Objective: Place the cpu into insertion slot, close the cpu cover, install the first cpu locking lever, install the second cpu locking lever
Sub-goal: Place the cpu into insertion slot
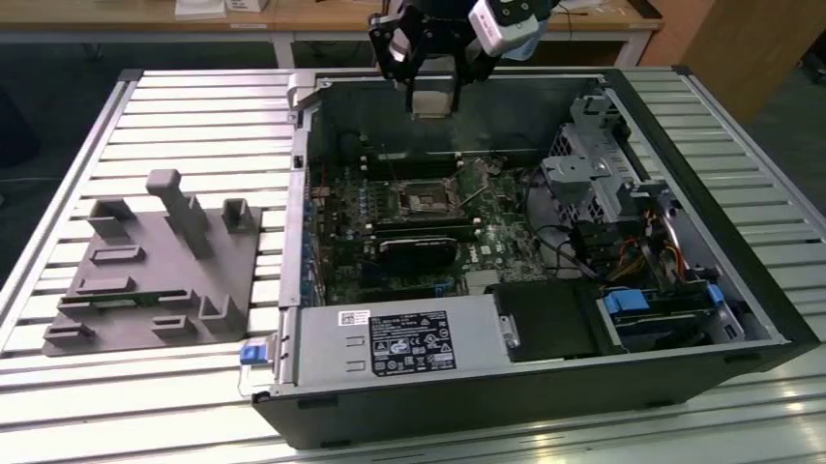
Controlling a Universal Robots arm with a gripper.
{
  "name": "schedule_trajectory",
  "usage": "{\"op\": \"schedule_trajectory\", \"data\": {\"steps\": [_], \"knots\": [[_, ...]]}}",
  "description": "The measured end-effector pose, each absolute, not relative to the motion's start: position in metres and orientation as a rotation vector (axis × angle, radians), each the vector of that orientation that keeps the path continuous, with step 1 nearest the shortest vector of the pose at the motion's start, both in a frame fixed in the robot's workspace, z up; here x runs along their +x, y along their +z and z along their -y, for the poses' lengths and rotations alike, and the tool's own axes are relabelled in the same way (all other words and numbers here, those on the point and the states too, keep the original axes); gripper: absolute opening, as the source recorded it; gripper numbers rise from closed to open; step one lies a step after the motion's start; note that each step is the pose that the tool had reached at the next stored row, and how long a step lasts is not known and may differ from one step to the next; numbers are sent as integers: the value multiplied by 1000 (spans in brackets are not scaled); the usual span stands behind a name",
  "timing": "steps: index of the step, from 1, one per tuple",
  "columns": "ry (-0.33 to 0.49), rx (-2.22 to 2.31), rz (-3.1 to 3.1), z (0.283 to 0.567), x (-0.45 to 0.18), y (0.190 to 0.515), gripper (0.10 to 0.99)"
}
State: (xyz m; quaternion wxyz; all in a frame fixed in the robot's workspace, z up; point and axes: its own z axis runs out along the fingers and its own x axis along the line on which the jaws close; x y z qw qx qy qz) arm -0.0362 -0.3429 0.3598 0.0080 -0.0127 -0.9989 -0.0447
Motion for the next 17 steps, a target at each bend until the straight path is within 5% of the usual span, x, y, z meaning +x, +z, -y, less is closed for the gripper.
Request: {"op": "schedule_trajectory", "data": {"steps": [17], "knots": [[-137, -39, 3143, 343, -36, 339, 541]]}}
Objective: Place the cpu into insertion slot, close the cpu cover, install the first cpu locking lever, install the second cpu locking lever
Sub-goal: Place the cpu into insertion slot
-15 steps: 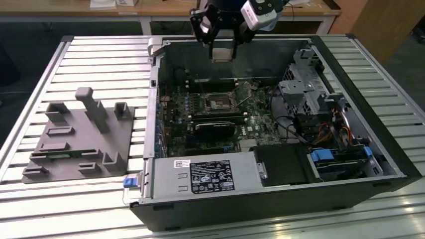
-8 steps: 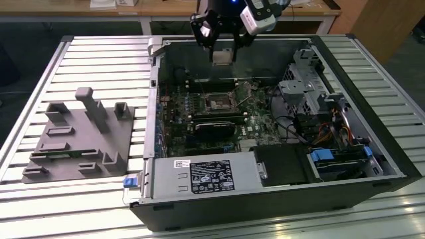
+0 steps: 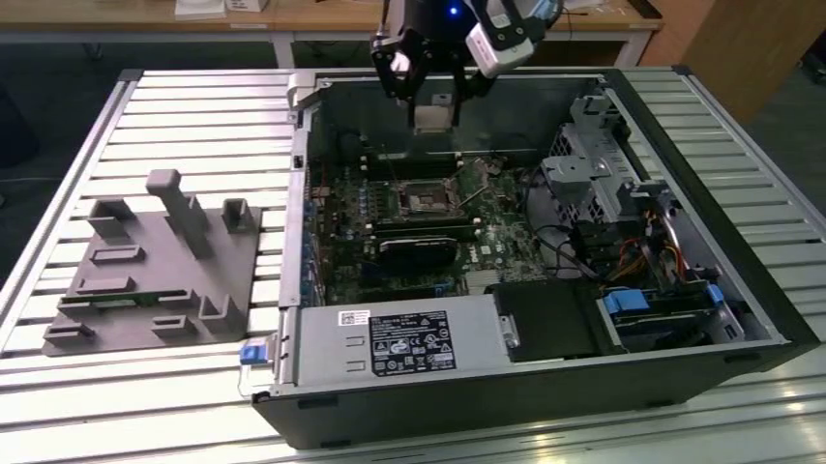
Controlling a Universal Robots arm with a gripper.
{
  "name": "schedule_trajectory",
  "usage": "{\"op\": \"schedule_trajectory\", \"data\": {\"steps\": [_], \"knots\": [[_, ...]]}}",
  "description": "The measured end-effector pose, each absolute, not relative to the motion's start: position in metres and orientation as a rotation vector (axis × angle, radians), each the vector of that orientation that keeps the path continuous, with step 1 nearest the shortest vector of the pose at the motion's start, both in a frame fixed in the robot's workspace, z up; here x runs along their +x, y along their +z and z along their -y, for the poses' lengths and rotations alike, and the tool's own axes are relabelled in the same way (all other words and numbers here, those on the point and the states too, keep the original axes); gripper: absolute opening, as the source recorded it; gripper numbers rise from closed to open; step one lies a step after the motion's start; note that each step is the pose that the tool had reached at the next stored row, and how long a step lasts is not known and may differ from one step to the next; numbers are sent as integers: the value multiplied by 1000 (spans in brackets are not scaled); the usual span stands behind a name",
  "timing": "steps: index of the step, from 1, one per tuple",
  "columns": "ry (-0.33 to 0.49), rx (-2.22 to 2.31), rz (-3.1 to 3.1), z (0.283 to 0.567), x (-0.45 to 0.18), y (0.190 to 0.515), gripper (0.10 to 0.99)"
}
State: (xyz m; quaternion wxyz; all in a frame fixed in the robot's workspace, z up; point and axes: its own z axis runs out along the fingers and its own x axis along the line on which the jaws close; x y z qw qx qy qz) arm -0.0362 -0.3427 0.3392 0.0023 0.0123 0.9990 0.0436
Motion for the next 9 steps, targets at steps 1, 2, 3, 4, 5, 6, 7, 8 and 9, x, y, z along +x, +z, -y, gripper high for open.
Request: {"op": "schedule_trajectory", "data": {"steps": [1, 2, 3, 4, 5, 6, 7, 8, 9], "knots": [[137, 39, -3133, 343, -36, 338, 541], [137, 38, -3131, 343, -36, 337, 541], [137, 38, -3130, 343, -36, 336, 541], [137, 38, -3129, 343, -36, 334, 541], [137, 38, -3128, 343, -36, 333, 541], [137, 38, -3126, 342, -36, 332, 541], [137, 38, -3125, 342, -36, 331, 541], [137, 38, -3124, 342, -36, 330, 541], [136, 38, -3123, 342, -36, 329, 541]]}}
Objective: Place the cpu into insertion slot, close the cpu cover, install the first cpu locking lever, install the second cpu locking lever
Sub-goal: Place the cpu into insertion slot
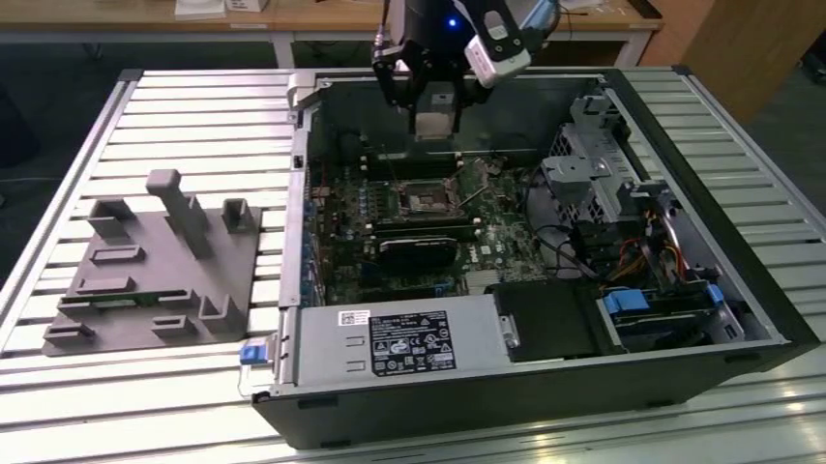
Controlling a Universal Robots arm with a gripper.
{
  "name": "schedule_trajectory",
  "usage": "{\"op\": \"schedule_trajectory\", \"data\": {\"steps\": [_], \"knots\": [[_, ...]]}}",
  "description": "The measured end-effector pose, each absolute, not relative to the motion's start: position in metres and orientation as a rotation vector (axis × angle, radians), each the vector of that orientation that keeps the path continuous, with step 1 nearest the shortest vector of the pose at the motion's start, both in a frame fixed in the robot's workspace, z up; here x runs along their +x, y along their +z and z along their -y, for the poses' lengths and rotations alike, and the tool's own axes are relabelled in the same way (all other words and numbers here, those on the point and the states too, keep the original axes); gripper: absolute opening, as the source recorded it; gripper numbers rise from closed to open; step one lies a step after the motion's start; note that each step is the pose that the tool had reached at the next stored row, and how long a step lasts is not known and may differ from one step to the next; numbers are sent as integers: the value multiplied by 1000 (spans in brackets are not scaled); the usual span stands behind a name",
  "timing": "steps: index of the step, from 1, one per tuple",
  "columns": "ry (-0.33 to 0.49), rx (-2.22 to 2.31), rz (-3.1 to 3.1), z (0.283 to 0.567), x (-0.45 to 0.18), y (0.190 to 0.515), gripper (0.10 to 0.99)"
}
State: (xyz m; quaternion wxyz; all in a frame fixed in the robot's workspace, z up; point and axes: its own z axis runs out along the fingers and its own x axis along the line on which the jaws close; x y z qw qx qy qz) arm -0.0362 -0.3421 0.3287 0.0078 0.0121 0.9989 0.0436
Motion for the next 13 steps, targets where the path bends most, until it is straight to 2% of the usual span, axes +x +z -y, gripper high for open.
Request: {"op": "schedule_trajectory", "data": {"steps": [13], "knots": [[135, 37, -3113, 341, -36, 312, 541]]}}
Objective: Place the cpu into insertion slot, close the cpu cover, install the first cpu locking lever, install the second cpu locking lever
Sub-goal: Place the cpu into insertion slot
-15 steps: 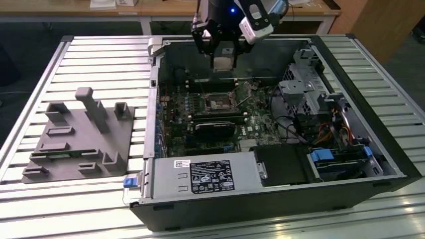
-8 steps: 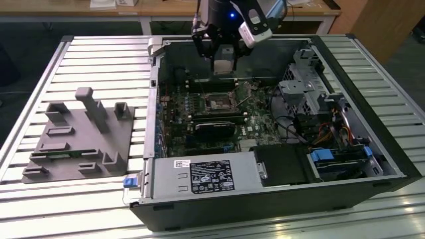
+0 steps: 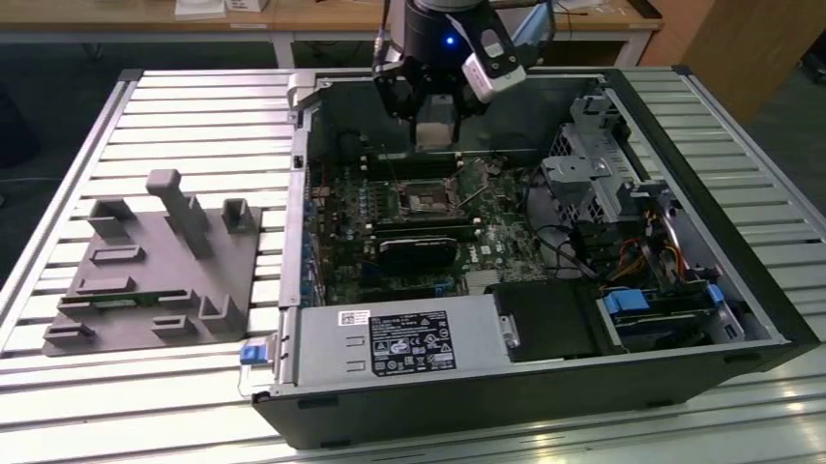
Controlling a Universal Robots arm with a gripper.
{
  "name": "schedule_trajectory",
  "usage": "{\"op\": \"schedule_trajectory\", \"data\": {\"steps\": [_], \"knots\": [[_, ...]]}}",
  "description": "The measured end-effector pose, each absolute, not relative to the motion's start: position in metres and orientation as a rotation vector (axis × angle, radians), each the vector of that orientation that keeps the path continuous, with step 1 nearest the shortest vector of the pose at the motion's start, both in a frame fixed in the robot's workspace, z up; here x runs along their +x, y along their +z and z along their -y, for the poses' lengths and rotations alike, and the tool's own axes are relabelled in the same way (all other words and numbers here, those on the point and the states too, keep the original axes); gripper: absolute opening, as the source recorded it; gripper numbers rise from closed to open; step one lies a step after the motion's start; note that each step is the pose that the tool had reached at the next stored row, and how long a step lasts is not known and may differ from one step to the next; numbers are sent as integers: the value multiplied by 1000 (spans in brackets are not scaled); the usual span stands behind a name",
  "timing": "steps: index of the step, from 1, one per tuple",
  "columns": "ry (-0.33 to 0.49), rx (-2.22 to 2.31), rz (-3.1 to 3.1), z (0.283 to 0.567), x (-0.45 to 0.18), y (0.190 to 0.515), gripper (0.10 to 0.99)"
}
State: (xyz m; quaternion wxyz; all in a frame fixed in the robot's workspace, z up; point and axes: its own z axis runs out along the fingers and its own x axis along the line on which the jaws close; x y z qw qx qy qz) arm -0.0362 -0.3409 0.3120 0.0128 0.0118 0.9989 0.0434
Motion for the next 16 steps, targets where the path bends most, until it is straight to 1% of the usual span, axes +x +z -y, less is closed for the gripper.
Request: {"op": "schedule_trajectory", "data": {"steps": [16], "knots": [[135, 37, -3112, 340, -36, 288, 541]]}}
